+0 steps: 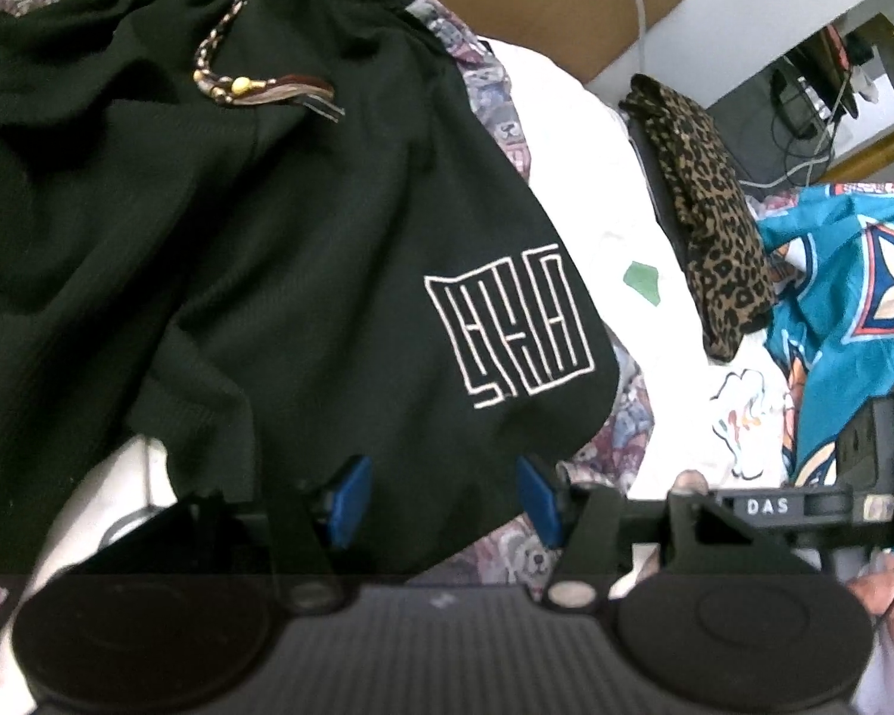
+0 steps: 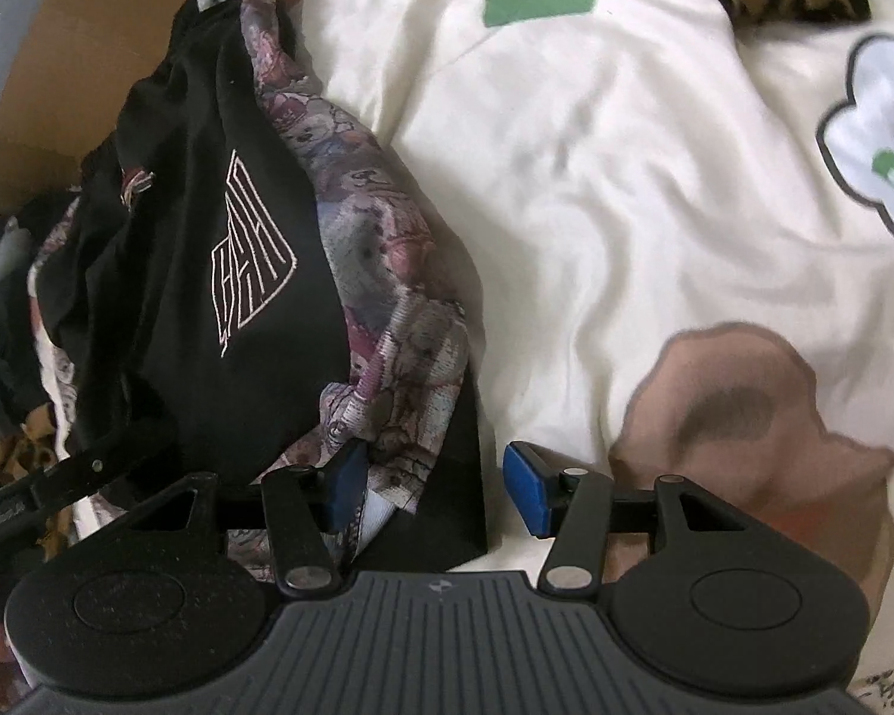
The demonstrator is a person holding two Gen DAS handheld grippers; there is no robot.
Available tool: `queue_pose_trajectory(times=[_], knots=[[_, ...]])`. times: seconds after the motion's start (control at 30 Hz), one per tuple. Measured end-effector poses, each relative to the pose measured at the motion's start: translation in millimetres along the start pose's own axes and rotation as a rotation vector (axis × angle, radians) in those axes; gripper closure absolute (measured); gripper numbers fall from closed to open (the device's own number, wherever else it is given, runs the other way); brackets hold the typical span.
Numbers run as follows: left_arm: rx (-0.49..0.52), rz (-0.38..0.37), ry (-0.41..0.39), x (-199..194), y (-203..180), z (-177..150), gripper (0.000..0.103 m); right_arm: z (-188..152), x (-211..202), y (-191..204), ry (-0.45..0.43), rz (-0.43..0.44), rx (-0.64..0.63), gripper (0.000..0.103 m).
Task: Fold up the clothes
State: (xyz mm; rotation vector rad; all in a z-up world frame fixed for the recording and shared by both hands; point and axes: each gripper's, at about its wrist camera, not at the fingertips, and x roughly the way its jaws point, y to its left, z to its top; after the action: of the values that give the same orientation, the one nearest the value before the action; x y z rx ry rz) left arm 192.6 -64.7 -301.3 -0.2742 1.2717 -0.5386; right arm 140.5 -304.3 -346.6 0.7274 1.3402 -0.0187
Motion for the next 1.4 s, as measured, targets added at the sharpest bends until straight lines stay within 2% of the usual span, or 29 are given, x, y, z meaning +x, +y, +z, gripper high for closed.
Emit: queue_pose_trajectory(times=[0.1,0.2,0.23,0.27,0.37,0.5,0.8,0.97,1.1,1.13,1.27,1.4], knots=[[0.022,-0.043,0.025,0.7,-8.0,-6.2,0.047,1.1,5.6,6.2,0.0,-0.03,-0.012,0.055],[0.047,-0.099,0.054,3.8,-18.9,-14.3,0.048,4.1,10.3,3.5,-0.003,-0.053,0.005,0.078],[0.056,-0.118,0.065,5.3,-22.9,-17.2,0.049,5.1,10.4,1.8,-0.005,-0.053,0.016,0.088],[0.067,-0.128,0.075,7.3,-26.9,-19.9,0.049,5.7,9.7,0.6,-0.007,-0.048,0.022,0.093],[0.098,-0.144,0.104,14.1,-38.9,-28.2,0.05,5.8,5.4,-1.6,-0.012,-0.034,0.029,0.098],[0.08,-0.172,0.14,27.7,-48.9,-34.9,0.05,3.6,-2.2,-6.1,-0.019,-0.014,0.036,0.099],[-0.064,-0.219,0.187,61.6,-52.1,-38.9,0.049,2.7,-12.3,-27.6,-0.024,0.019,0.08,0.099],[-0.114,-0.237,0.171,72.1,-55.2,-34.4,0.049,3.3,-17.5,-39.3,-0.023,0.044,0.105,0.098],[-0.159,-0.241,0.153,78.1,-56.0,-29.5,0.049,2.8,-23.7,-46.3,-0.015,0.118,0.124,0.096],[-0.17,-0.244,0.147,78.2,-56.0,-28.0,0.049,3.3,-24.4,-47.0,-0.012,0.132,0.126,0.095],[-0.177,-0.236,0.133,70.9,-58.9,-20.2,0.05,-0.8,-32.8,-57.8,-0.013,0.152,0.135,0.077],[-0.14,-0.194,0.129,55.9,-61.0,-14.4,0.05,1.7,-34.2,-61.1,-0.019,0.151,0.147,0.077]])
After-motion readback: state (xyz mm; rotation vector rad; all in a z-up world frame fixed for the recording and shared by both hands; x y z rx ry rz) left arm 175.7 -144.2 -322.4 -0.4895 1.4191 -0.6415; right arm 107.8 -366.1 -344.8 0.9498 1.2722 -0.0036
